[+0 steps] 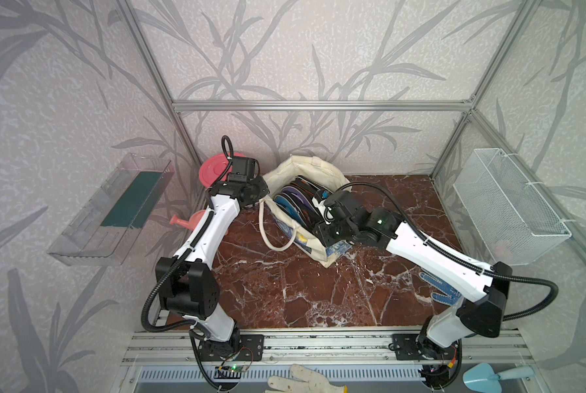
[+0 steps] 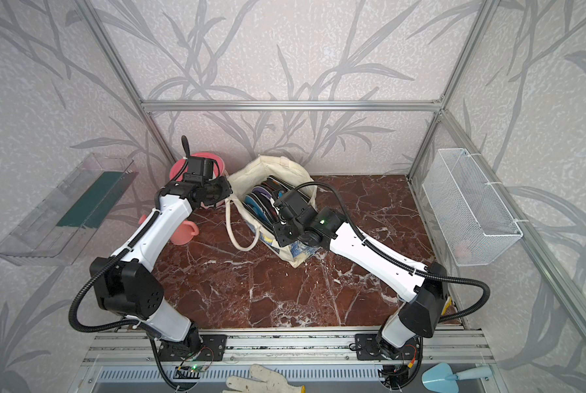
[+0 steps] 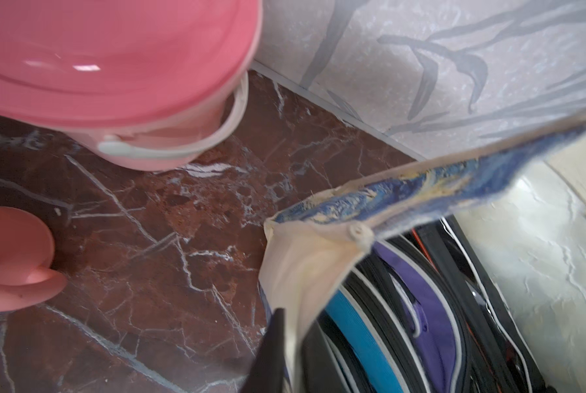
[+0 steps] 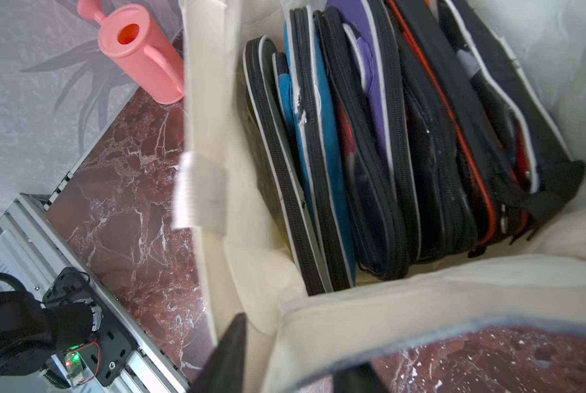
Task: Remove the ping pong set from the canvas bag
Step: Move the canvas bag to the center of the board.
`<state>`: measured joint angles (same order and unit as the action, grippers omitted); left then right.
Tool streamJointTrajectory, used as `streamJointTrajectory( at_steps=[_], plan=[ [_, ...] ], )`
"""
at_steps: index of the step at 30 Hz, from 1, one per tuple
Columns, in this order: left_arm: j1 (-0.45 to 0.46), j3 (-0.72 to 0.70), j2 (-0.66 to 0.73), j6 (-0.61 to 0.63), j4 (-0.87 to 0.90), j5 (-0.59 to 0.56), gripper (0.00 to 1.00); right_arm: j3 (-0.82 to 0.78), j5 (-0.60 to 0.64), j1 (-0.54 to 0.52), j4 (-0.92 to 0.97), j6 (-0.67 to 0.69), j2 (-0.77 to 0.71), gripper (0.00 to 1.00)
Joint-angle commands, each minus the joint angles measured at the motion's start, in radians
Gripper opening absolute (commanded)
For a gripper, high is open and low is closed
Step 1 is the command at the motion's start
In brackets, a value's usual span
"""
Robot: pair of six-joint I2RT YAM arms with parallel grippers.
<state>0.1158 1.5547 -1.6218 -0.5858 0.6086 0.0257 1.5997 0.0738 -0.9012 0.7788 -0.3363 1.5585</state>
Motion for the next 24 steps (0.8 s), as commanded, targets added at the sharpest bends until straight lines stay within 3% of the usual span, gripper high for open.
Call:
streamJointTrajectory(
  at_steps=[1, 4, 5, 9, 16, 24],
  plan=[
    [-0.037, 0.029, 0.074, -0.028, -0.063, -0.081, 0.65, 0.046, 0.061, 0.024, 0.133, 0.032, -0.08, 0.77],
    [-0.037, -0.012, 0.143, -0.042, -0.05, -0.074, 0.87, 0.06, 0.074, 0.068, 0.174, 0.043, -0.112, 0.86],
    [-0.037, -0.026, 0.168, -0.038, -0.044, -0.071, 0.88, 0.063, 0.077, 0.084, 0.184, 0.047, -0.122, 0.87],
    [-0.036, -0.104, 0.295, -0.021, 0.014, -0.058, 0.89, 0.079, 0.083, 0.178, 0.208, 0.075, -0.147, 0.91],
    [-0.001, -0.273, 0.53, -0.13, 0.145, -0.093, 0.88, 0.091, 0.014, 0.336, 0.132, 0.099, -0.072, 0.93],
    [0.125, -0.453, 0.673, -0.282, 0.043, -0.102, 0.85, 0.228, -0.088, 0.393, 0.059, 0.09, 0.112, 0.91]
  ],
)
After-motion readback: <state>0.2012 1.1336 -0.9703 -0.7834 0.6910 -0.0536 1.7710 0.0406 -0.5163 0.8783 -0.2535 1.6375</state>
